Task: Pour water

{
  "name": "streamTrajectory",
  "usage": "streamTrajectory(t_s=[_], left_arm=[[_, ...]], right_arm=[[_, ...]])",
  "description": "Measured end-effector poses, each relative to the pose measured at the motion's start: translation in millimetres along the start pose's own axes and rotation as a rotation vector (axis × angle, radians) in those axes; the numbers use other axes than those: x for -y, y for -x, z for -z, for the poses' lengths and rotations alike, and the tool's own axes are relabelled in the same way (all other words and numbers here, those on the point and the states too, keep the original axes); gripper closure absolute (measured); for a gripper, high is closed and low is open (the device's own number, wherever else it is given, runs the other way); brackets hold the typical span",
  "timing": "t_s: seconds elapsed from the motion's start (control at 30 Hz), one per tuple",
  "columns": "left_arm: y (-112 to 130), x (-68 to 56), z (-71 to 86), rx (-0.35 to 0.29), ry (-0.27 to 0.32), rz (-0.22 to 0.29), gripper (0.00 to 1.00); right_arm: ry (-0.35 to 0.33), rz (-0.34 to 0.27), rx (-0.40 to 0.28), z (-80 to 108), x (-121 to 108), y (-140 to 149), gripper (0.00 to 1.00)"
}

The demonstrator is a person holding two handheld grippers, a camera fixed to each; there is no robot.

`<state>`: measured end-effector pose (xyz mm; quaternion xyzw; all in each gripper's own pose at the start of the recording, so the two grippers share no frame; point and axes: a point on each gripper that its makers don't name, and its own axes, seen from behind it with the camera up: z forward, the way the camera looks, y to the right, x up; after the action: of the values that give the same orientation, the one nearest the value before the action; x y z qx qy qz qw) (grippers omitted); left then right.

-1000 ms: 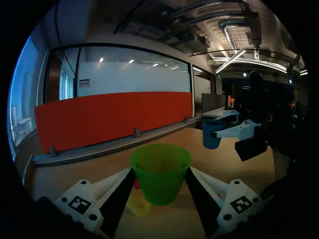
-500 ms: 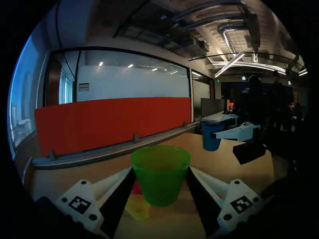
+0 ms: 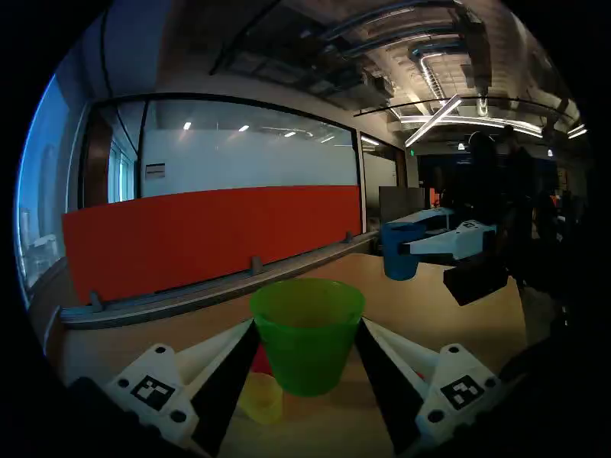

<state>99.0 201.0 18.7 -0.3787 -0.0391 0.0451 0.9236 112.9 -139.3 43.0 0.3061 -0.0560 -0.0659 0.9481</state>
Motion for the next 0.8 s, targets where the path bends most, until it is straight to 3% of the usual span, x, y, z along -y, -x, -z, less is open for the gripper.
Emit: streamTrajectory(t_s=[0.37,0.8], left_arm=[[-3.9,-17.8,-1.6,-0.024,0.029,-0.024,0.16],[3.9,-36.5,-7.0,-0.024,0.071,-0.006,0.17]], right_arm=[[-0.017,0.035,-0.011,3.8,1.1,-15.4,0.09],[-0.061,0.126,-0.03,-1.0,11.9,-41.0,0.09]])
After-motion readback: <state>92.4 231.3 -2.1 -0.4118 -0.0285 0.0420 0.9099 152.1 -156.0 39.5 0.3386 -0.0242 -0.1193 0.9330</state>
